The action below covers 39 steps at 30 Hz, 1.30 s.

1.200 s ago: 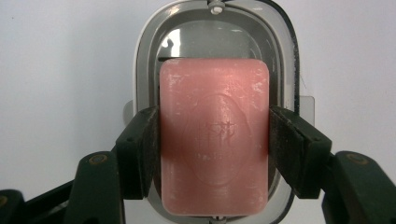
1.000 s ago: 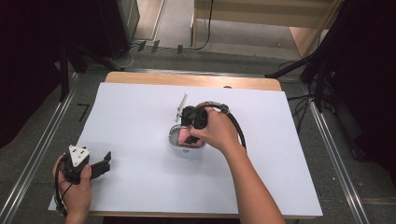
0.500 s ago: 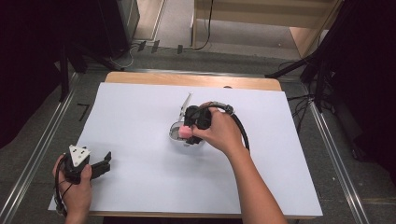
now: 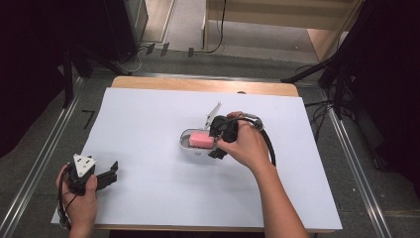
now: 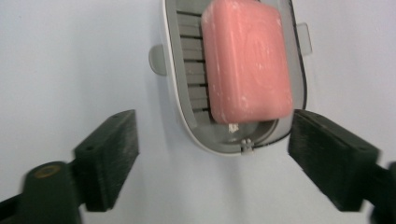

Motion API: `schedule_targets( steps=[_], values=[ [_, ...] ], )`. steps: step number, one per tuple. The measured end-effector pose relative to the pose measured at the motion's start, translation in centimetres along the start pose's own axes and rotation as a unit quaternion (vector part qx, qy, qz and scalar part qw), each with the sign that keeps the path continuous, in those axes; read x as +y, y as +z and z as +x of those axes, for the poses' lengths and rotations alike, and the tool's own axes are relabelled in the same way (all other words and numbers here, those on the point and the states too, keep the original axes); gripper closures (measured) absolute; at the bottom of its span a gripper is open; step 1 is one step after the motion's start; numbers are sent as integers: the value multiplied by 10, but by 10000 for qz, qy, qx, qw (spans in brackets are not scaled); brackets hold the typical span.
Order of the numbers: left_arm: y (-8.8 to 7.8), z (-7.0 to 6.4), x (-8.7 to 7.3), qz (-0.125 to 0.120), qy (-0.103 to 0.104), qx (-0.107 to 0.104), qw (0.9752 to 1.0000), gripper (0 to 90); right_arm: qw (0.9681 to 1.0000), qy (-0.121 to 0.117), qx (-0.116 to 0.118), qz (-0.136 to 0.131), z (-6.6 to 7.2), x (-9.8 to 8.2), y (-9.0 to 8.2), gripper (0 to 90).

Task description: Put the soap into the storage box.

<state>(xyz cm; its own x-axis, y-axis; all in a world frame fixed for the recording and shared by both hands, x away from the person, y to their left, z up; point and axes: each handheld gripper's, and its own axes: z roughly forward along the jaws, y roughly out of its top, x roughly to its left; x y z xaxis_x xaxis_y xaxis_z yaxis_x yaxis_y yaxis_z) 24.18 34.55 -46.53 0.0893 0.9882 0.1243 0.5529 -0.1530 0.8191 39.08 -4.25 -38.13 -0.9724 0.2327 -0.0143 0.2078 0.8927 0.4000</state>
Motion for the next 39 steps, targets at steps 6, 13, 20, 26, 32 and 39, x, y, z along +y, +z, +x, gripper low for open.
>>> schedule_targets(
  steps=[6, 13, 20, 26, 32, 39],
  values=[
    [0, 0, 0, 3, 4, -4, 10000, 149, 9996, 157, -201, -153, 1, -12, -4, 32],
    [0, 0, 0, 9, -1, -10, 10000, 149, 9985, 425, -327, -117, 2, -37, -10, 0],
    [0, 0, 0, 5, 7, -10, 10000, 149, 9976, 538, -387, -197, 2, -58, -12, 0],
    [0, 0, 0, 4, 14, -16, 10000, 149, 9962, 689, -449, -283, 3, -80, -16, 0],
    [0, 0, 0, 5, 26, -17, 10000, 149, 9949, 818, -503, -318, 5, -98, -17, 0],
    [-1, 0, 0, -28, -14, 4, 10000, 148, 9938, 927, -513, -328, 8, -118, -14, 0]
  ],
)
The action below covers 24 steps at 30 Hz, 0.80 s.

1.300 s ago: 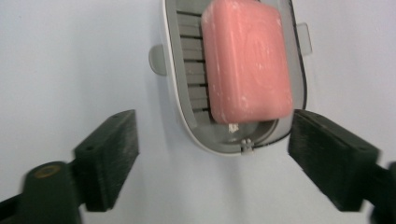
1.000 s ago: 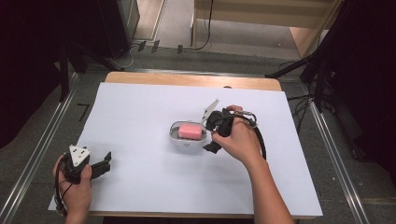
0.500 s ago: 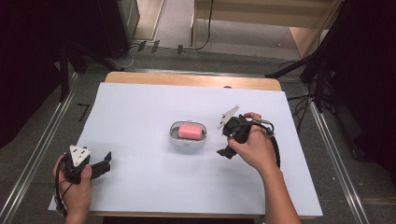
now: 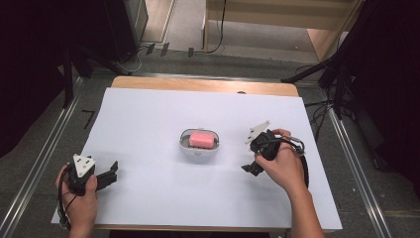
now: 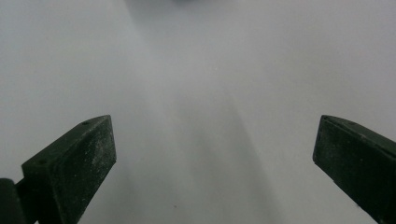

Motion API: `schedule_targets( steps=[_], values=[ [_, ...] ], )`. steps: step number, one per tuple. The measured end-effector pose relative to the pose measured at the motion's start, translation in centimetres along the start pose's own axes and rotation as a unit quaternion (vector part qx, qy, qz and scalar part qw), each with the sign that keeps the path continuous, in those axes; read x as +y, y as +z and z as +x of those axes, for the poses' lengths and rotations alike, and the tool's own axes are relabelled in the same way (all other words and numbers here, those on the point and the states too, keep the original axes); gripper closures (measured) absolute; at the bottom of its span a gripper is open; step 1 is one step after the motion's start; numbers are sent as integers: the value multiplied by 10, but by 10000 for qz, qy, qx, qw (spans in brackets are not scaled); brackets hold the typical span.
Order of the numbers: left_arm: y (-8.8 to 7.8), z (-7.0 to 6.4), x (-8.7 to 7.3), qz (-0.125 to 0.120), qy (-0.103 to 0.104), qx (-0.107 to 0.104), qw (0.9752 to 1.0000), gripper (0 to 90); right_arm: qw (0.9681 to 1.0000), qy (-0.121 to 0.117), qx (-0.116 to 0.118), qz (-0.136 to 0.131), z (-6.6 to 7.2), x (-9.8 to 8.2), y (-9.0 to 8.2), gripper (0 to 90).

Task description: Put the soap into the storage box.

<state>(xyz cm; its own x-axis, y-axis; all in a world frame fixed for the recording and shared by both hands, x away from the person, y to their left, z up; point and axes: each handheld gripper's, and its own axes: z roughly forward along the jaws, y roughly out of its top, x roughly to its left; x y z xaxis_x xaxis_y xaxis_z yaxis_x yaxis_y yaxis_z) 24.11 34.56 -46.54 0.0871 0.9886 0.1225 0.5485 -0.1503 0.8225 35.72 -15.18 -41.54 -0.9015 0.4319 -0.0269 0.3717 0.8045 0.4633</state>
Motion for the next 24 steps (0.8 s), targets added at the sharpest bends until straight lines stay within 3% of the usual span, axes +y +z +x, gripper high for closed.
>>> schedule_targets(
  steps=[24],
  values=[
    [0, -1, 0, 1, 74, 19, 10000, 149, 9977, 627, -150, -203, 0, -68, -5, 0]
  ],
)
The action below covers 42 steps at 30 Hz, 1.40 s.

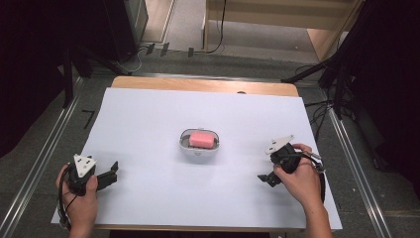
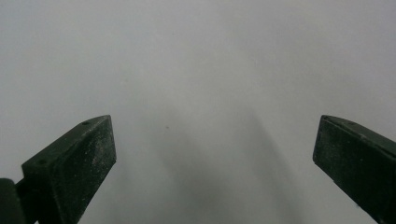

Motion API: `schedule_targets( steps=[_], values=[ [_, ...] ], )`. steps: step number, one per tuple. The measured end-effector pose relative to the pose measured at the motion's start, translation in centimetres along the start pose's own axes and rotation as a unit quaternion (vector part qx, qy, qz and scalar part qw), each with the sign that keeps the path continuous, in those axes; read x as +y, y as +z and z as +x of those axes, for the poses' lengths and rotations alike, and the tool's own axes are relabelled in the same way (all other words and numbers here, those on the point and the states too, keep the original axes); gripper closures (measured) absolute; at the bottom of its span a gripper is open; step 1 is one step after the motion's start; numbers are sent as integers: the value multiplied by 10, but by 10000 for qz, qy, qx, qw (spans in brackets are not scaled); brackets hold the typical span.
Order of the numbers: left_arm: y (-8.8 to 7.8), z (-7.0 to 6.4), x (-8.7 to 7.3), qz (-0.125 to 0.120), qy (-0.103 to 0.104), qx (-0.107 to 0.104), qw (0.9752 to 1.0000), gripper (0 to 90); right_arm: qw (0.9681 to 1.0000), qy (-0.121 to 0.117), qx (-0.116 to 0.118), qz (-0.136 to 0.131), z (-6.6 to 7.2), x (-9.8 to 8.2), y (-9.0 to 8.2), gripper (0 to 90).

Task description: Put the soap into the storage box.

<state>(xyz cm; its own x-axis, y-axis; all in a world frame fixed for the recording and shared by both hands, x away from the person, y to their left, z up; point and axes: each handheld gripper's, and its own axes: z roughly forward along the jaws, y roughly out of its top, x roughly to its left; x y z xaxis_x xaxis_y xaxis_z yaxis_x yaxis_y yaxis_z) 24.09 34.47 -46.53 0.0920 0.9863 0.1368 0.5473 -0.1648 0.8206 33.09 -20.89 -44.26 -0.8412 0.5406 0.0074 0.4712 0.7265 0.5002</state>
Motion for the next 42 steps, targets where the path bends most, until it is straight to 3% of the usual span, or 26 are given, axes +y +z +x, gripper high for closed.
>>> schedule_targets(
  steps=[8, 20, 27, 30, 33, 38, 40, 42],
  values=[
    [0, 0, 0, -3, 19, -2, 10000, 149, 9994, 292, -106, -177, -2, -30, -3, 0],
    [0, -1, 0, 1, 68, 5, 10000, 150, 9958, 651, -249, -588, -1, -68, -6, 0],
    [0, -1, 0, -5, 43, -2, 10000, 149, 9853, 978, -511, -1308, 2, -89, -16, 0],
    [0, -1, 0, -1, 43, -1, 10000, 149, 9824, 1083, -553, -1418, 2, -94, -18, 0],
    [0, -1, 0, -8, 33, 1, 10000, 149, 9748, 1243, -748, -1696, 3, -104, -24, 0],
    [0, -1, 0, -6, 23, -4, 10000, 149, 9636, 1477, -819, -2072, 4, -118, -28, 0],
    [0, -1, 0, -7, 22, -2, 10000, 149, 9619, 1506, -835, -2125, 4, -121, -28, 0],
    [0, -1, 0, -3, 2, 12, 10000, 149, 9557, 1630, -858, -2297, 5, -128, -26, 0]
  ],
)
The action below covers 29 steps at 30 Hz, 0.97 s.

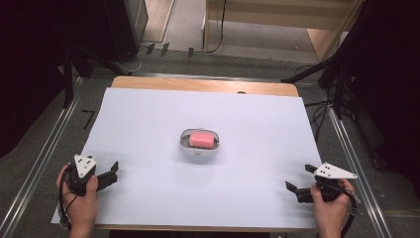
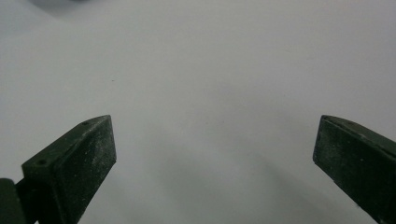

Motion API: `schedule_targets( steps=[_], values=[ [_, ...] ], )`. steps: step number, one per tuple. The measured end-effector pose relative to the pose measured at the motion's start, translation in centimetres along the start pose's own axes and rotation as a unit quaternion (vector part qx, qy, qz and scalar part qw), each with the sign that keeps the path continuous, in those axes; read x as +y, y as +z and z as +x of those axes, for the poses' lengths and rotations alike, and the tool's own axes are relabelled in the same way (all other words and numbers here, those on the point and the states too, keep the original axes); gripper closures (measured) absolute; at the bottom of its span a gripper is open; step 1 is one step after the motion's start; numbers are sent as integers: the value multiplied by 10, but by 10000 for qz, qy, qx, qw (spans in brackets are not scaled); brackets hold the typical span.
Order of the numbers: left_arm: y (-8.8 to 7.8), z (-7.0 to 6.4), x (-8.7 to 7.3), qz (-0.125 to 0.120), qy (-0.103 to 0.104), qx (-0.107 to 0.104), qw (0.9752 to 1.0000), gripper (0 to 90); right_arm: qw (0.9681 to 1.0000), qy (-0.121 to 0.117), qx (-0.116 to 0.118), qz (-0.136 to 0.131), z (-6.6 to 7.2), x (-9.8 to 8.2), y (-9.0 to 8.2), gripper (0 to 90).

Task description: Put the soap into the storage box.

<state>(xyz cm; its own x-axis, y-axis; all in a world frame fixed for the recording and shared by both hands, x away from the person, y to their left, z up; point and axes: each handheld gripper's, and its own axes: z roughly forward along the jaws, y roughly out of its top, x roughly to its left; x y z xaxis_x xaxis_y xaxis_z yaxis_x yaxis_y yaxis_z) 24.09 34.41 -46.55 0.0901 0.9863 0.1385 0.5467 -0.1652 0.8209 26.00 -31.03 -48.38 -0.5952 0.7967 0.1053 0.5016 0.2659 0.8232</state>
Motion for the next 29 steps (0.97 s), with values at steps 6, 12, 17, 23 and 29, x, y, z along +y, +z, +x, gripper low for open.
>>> schedule_targets(
  steps=[6, 12, 17, 23, 29],
  values=[
    [0, 1, 0, -3, -27, -21, 10000, 149, 9991, 26, -196, -372, 1, -7, -5, 0],
    [0, 1, 0, -16, -75, -49, 10000, 149, 9969, 131, -151, -763, -2, -11, -11, 22],
    [2, 1, 1, 82, -48, -20, 10000, 148, 9966, 116, -198, -789, 0, -12, -12, 42],
    [1, 0, 0, 41, 7, -12, 10000, 149, 9970, 172, -205, -724, -2, -11, -10, 44],
    [1, 0, 0, 33, 7, 10, 10000, 149, 9971, 214, -218, -691, -2, -11, -10, 44]
  ],
)
